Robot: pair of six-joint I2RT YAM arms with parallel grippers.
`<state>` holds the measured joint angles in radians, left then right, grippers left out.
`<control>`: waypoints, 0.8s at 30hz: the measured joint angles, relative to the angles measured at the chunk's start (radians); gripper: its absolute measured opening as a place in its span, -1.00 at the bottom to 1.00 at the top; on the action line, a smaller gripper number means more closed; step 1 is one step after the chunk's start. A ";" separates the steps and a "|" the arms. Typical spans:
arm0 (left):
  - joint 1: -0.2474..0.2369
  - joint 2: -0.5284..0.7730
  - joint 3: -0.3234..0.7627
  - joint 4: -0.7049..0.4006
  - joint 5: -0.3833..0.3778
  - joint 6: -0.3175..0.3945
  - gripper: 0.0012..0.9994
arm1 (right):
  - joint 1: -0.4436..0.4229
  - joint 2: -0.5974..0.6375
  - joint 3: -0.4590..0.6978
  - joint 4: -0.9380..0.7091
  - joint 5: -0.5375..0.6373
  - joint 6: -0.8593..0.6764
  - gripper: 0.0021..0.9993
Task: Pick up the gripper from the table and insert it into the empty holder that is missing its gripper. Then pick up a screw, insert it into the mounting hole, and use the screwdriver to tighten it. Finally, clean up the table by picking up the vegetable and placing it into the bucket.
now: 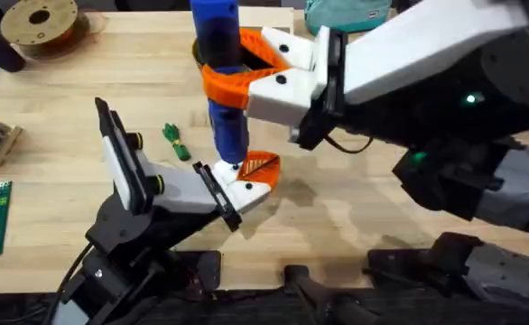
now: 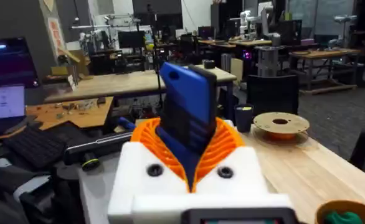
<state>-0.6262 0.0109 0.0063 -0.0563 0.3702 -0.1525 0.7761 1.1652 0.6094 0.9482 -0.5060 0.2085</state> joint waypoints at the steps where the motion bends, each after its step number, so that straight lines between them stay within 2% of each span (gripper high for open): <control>1: 0.000 0.000 0.000 0.000 0.000 -0.001 -0.99 | 0.000 0.000 0.000 0.000 0.000 0.000 -0.94; 14: 0.000 0.000 0.000 0.000 0.000 -0.002 -0.99 | 0.000 0.000 0.000 0.010 -0.001 0.001 -0.94; 16: 0.000 -0.002 0.001 0.010 0.000 0.002 -0.99 | 0.000 0.006 -0.012 0.079 -0.010 0.007 -0.94; 18: 0.000 -0.010 0.023 0.033 -0.003 0.007 -0.99 | -0.006 0.031 -0.033 0.254 -0.012 0.044 -0.94; 24: 0.000 -0.007 0.007 -0.012 -0.003 0.006 -0.99 | -0.064 0.015 0.010 0.158 0.061 0.061 -0.94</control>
<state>-0.6262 0.0037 0.0135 -0.0681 0.3668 -0.1463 0.7125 1.1806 0.6191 1.1064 -0.4453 0.2691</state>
